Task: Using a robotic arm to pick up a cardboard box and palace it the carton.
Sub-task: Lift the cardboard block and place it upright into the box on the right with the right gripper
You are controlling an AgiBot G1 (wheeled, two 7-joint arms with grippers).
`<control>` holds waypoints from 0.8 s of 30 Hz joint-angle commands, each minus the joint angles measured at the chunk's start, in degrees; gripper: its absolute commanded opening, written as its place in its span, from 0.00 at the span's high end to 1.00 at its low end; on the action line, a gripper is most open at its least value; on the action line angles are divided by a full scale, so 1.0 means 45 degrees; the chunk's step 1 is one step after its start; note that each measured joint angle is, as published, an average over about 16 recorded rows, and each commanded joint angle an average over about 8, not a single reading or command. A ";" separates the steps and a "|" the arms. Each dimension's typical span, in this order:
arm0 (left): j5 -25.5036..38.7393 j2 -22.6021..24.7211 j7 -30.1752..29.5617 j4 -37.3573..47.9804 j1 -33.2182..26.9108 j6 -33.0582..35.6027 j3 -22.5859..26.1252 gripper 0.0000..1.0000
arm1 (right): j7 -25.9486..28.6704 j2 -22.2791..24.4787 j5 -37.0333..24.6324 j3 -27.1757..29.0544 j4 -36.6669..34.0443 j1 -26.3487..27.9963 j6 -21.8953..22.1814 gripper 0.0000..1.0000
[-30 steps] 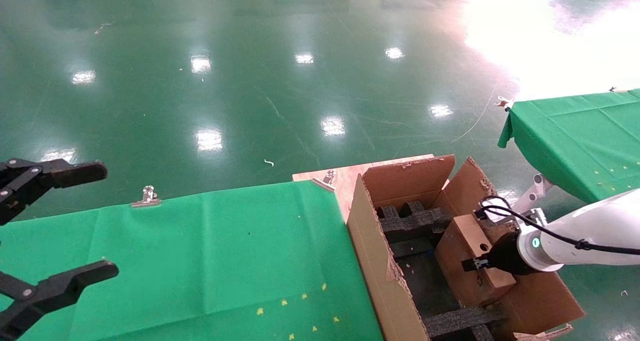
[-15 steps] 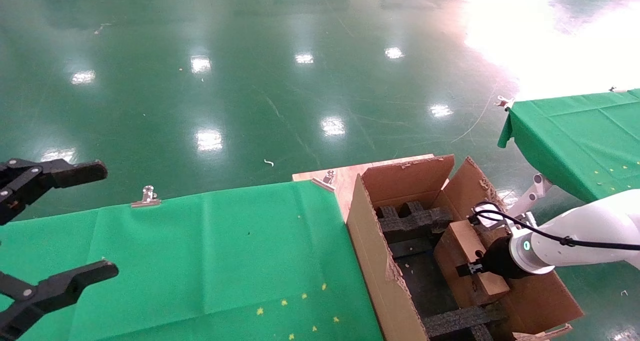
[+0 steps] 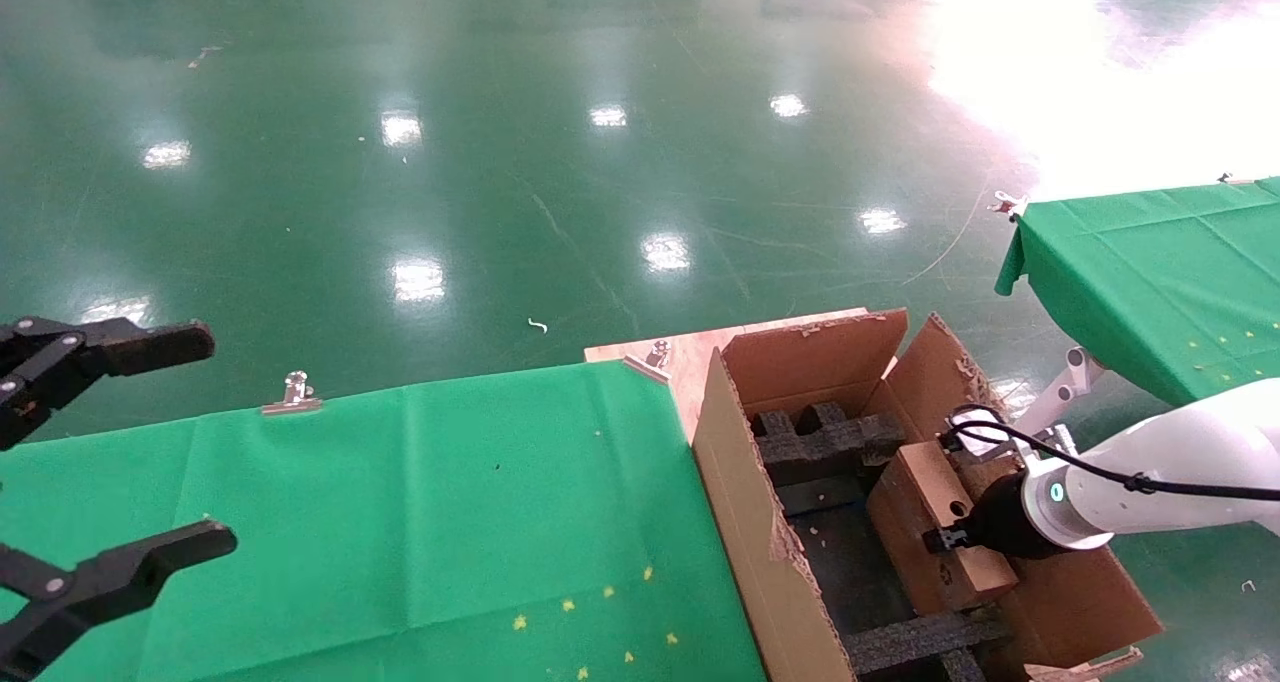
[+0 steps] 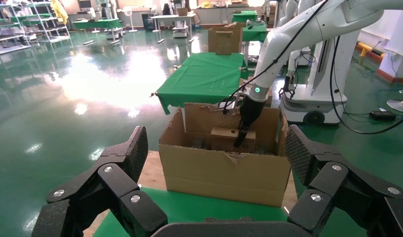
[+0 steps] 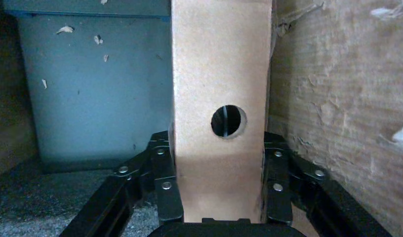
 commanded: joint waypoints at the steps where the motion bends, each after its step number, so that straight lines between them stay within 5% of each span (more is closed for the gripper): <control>1: 0.0000 0.0000 0.0000 0.0000 0.0000 0.0000 0.0000 0.00 | 0.0001 0.0031 0.0008 0.0014 0.0021 0.0037 -0.0018 0.00; 13: 0.0000 0.0000 0.0000 0.0000 0.0000 0.0000 0.0000 0.00 | 0.0573 0.0848 -0.0568 0.0235 0.1471 0.0896 -0.0304 0.00; 24: 0.0000 0.0000 0.0000 0.0000 0.0000 0.0000 0.0000 0.00 | 0.1203 0.1630 -0.0855 0.1304 0.4166 0.2983 -0.0499 0.00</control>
